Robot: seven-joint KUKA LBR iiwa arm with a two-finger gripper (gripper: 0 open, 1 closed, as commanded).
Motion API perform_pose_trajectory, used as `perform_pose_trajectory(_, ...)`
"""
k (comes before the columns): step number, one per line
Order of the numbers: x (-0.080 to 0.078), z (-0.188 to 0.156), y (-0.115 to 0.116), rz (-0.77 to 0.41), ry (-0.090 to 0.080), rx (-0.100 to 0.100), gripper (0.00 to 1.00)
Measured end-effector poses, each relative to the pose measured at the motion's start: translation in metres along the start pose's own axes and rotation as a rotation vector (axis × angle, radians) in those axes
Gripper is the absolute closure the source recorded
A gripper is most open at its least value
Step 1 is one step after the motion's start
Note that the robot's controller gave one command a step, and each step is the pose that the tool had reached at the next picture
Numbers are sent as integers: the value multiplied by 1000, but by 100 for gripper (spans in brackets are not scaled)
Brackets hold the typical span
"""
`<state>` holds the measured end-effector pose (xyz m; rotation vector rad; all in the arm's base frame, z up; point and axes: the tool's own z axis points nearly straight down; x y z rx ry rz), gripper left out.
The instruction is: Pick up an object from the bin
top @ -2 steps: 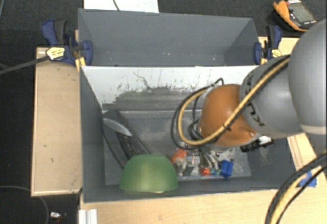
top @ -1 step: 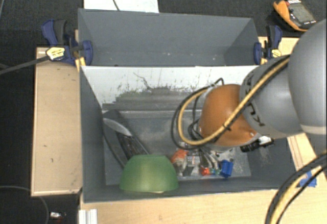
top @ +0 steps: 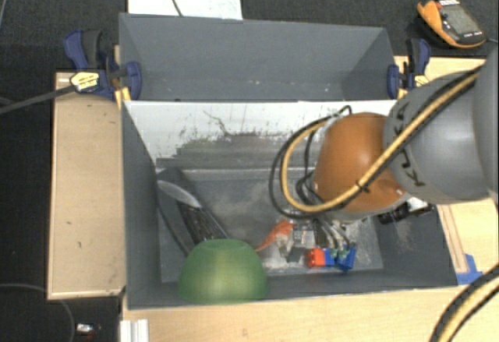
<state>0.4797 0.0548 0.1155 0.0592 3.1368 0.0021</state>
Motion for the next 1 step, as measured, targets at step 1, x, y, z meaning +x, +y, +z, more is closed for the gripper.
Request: perform_pose_trajectory(1,-1,-36,0,0,-1,-1,100)
